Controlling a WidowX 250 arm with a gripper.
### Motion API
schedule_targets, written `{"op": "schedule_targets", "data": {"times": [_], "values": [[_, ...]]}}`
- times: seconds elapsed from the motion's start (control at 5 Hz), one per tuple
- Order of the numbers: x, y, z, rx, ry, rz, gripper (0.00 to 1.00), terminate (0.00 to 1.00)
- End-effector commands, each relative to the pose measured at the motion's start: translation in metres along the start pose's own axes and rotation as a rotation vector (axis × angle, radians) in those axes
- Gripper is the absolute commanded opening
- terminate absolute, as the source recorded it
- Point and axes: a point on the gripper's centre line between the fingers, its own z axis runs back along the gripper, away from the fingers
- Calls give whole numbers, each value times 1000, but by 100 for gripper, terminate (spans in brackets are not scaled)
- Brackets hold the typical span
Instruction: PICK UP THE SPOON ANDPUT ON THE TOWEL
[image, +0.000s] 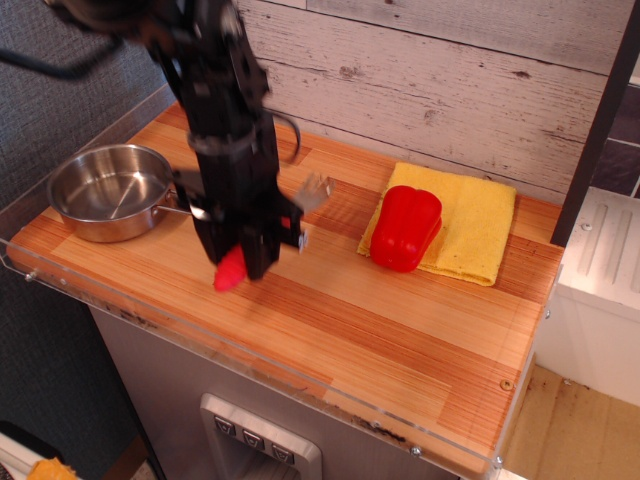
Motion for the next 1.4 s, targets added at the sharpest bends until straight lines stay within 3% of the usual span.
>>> {"op": "schedule_targets", "data": {"times": [0.0, 0.4, 0.6, 1.0, 1.2], "values": [[-9, -31, 67, -44, -111, -56, 0, 0], [-34, -79, 39, -47, 22, -143, 0, 0], [-42, -91, 20, -43, 67, -114, 0, 0], [-39, -112, -25, 1, 75, -78, 0, 0], [-28, -119, -33, 6, 79, -123, 0, 0]]}}
